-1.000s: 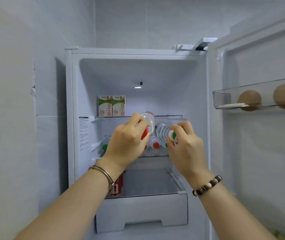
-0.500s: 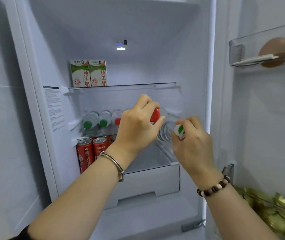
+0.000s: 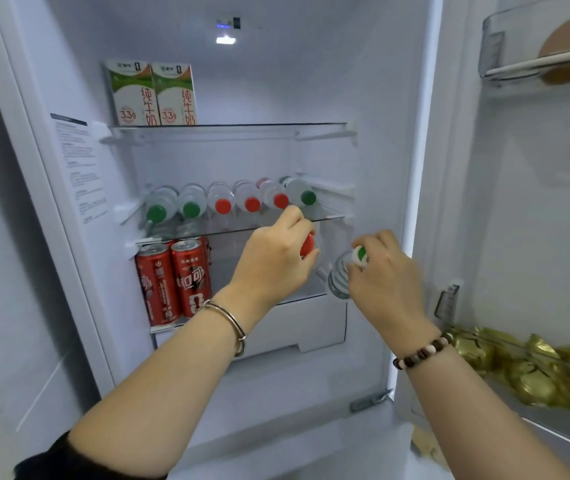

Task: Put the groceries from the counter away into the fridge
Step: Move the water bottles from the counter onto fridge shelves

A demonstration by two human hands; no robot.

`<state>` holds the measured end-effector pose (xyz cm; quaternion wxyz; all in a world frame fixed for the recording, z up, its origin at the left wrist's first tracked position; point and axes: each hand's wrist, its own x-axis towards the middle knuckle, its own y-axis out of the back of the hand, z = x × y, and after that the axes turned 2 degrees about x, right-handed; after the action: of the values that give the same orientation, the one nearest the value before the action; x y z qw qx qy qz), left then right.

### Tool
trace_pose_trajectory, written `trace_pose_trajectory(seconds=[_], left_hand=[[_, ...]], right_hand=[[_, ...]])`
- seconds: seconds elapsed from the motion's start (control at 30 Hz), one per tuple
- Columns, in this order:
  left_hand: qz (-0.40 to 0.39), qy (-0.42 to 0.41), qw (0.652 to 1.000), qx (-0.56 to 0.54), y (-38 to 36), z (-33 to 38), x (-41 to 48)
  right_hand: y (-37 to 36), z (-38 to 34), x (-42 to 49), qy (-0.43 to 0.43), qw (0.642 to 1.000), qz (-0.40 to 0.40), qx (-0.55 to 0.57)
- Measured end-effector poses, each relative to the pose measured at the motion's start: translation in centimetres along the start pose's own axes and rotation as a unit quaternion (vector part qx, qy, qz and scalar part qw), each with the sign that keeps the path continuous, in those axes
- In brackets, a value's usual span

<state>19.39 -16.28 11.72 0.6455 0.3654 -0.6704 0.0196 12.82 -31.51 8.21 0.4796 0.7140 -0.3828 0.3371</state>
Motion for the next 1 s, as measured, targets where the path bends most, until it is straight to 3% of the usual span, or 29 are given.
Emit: trace_pose_trajectory(seconds=[0.2,0.47,0.8,1.0], left_hand=[[-0.047,0.005,0.998,0.043,-2.3,-2.5,-4.1],[-0.116,0.07,0.987,0.086,-3.9,-4.7,-6.9],[-0.176,0.157,0.961,0.144,-6.1,-6.2,-8.4],[-0.325,0.261,0.891,0.181,-7.9,-6.5,-9.9]], right_hand=[[-2.8,-0.2,-0.4,0.064,0.998,0.003,0.029],[-6.0,-0.2,-1.3,0.085,0.994,-0.031,0.068],[-9.5,-0.4,-2.0,-0.008,0.988,-0.122,0.092],[-10.9,0.2,-2.2,-0.121,0.967,-0.164,0.154]])
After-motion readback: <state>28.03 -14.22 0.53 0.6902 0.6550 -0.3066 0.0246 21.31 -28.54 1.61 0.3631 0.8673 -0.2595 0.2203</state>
